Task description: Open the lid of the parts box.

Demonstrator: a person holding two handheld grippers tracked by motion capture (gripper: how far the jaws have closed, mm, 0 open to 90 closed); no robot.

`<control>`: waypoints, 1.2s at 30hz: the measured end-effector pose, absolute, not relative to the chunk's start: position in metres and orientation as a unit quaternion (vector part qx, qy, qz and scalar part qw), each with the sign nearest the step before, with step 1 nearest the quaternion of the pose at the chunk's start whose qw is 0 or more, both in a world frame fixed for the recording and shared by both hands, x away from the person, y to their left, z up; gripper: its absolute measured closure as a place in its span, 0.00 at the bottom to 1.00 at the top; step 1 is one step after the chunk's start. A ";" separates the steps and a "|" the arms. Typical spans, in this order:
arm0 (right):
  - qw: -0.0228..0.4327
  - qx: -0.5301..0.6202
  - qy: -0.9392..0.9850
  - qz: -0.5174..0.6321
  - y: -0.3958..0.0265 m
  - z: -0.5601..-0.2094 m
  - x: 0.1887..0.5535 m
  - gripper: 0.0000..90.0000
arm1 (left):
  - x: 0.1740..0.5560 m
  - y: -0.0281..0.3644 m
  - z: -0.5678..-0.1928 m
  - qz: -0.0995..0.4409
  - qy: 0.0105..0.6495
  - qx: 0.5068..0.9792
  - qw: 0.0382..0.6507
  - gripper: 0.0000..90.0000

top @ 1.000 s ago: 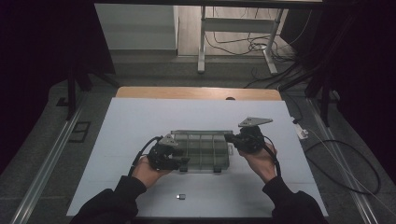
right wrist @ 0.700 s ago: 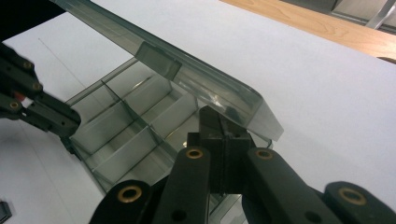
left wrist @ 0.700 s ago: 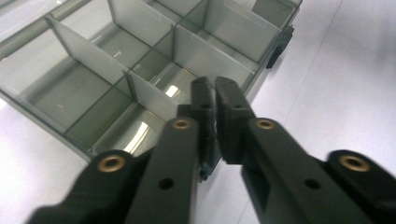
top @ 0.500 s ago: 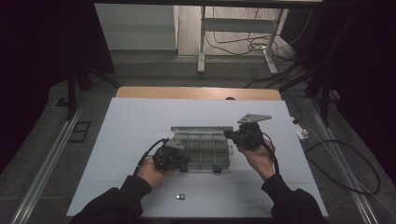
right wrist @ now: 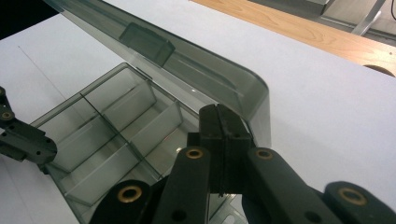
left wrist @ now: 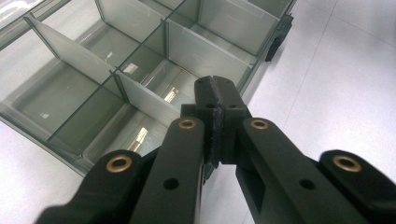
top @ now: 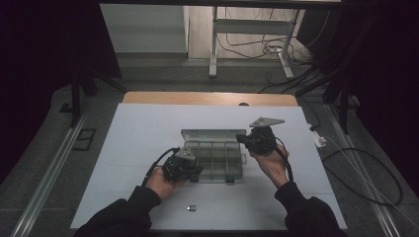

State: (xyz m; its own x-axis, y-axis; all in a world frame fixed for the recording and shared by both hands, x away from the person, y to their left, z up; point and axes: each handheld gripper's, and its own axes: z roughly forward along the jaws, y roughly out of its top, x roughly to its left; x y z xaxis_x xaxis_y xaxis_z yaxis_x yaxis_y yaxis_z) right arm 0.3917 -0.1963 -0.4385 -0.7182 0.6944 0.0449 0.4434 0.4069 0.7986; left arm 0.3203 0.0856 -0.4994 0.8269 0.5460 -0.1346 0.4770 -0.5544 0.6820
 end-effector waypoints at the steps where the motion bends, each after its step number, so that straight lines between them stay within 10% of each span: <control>1: 0.150 0.344 0.825 0.422 -0.196 -0.439 0.393 0.99 | 0.320 0.086 -0.499 0.047 0.290 0.880 0.372 0.99; 36: 0.156 0.366 0.809 0.432 -0.194 -0.444 0.423 0.99 | 0.321 0.087 -0.501 0.045 0.283 0.880 0.378 0.99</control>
